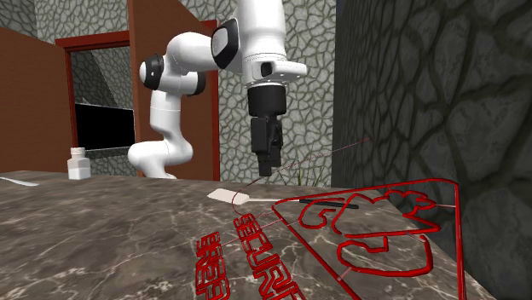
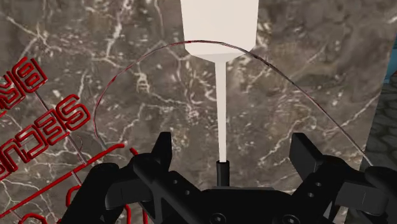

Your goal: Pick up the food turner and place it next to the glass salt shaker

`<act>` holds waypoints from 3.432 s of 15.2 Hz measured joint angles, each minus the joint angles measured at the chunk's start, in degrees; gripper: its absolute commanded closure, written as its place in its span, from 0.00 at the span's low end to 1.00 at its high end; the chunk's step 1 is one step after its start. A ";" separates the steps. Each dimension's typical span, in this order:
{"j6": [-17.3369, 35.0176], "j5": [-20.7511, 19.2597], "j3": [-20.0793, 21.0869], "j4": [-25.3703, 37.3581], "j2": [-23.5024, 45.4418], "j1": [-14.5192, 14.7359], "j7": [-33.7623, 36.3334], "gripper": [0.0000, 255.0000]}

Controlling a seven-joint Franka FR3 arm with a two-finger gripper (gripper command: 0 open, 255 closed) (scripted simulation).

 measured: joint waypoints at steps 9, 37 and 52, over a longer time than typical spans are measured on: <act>4.83 0.14 0.54 -0.64 4.04 0.27 -1.42 0.00; -1.94 -0.02 0.48 5.72 3.56 0.20 -1.06 1.00; -14.74 0.11 0.40 20.88 5.92 -0.25 -0.67 1.00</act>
